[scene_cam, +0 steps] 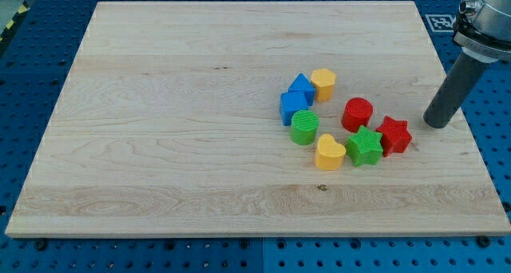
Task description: Slightly push the red star to the bottom
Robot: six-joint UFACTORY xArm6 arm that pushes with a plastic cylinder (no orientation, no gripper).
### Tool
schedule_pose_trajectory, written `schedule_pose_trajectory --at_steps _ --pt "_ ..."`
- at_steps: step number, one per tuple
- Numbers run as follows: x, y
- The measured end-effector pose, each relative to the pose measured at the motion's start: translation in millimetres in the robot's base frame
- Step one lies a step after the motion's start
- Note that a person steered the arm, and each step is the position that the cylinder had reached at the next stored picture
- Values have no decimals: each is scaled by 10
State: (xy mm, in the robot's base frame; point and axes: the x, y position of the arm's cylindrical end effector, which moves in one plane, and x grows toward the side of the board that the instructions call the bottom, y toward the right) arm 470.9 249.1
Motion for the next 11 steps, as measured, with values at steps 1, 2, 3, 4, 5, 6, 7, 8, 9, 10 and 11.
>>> schedule_pose_trajectory --at_steps 1,2,3,4,5,6,7,8,9,10,11 --pt "0 0" --pt "-41 -52" --pt "-265 -198" --pt "-262 -585" --pt "-191 -624" --pt "-185 -624" --pt "-121 -624" --pt "72 -624" --pt "107 -624" --pt "113 -624" --pt "174 -624"
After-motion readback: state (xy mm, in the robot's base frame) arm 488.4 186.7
